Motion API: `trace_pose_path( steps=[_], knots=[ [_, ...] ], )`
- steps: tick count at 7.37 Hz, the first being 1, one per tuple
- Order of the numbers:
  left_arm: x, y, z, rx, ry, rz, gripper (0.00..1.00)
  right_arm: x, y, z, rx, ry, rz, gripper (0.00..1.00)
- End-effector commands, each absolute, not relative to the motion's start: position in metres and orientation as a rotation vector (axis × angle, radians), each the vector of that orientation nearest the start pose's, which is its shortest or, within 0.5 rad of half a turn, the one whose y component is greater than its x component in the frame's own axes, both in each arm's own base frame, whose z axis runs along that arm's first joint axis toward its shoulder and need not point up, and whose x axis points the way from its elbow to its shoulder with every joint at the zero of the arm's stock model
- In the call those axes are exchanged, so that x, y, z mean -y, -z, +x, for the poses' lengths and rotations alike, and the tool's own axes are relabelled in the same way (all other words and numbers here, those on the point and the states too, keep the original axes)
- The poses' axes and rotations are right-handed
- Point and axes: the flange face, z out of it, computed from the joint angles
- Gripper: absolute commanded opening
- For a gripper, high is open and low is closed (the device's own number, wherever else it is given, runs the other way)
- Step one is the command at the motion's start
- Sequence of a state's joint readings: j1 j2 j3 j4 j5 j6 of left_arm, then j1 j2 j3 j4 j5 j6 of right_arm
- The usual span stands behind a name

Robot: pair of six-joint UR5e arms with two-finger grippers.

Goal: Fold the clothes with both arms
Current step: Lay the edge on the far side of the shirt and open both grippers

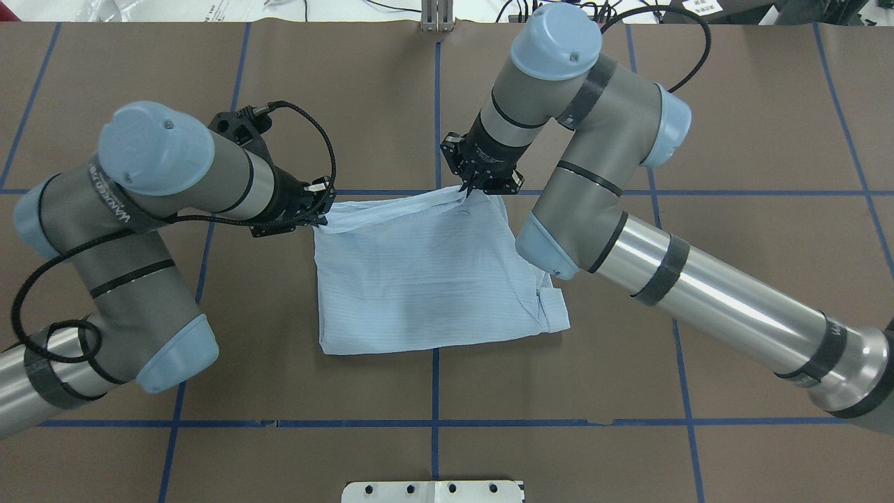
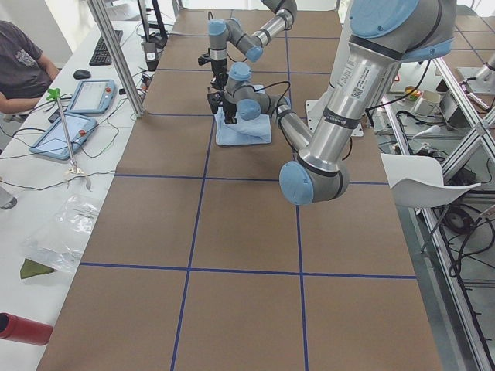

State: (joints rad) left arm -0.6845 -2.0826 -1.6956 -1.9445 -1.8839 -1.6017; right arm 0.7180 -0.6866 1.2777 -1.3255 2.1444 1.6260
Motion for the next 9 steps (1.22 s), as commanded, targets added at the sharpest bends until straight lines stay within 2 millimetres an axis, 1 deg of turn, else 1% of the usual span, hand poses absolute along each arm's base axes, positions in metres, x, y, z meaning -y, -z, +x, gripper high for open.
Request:
trace_pose_path(
  steps=[1,2,3,4,5,6,7,8,9],
  knots=[
    [0.520,-0.289,0.453,-1.049,0.509,0.063,0.00,0.594,-0.195,-0.563,0.923,-0.455,-0.246,0.00],
    [0.523,-0.296,0.455,-1.050,0.509,0.063,0.00,0.598,-0.206,-0.571,0.950,-0.440,-0.234,0.00],
    [0.524,-0.299,0.457,-1.046,0.510,0.061,0.00,0.600,-0.211,-0.572,0.957,-0.437,-0.228,0.00],
    [0.524,-0.299,0.457,-1.046,0.512,0.062,0.14,0.600,-0.212,-0.572,0.956,-0.438,-0.227,0.33],
    [0.525,-0.301,0.458,-1.043,0.515,0.061,0.99,0.601,-0.209,-0.572,0.959,-0.441,-0.218,0.99],
    [0.526,-0.301,0.458,-1.036,0.523,0.055,1.00,0.604,-0.210,-0.569,0.961,-0.444,-0.213,1.00],
    [0.527,-0.301,0.456,-1.033,0.524,0.057,1.00,0.610,-0.206,-0.561,0.987,-0.443,-0.196,1.00],
    [0.532,-0.302,0.451,-1.032,0.529,0.063,1.00,0.608,-0.201,-0.560,1.011,-0.431,-0.185,1.00],
    [0.538,-0.302,0.441,-1.030,0.542,0.071,1.00,0.599,-0.194,-0.563,1.025,-0.407,-0.177,1.00]
  ],
)
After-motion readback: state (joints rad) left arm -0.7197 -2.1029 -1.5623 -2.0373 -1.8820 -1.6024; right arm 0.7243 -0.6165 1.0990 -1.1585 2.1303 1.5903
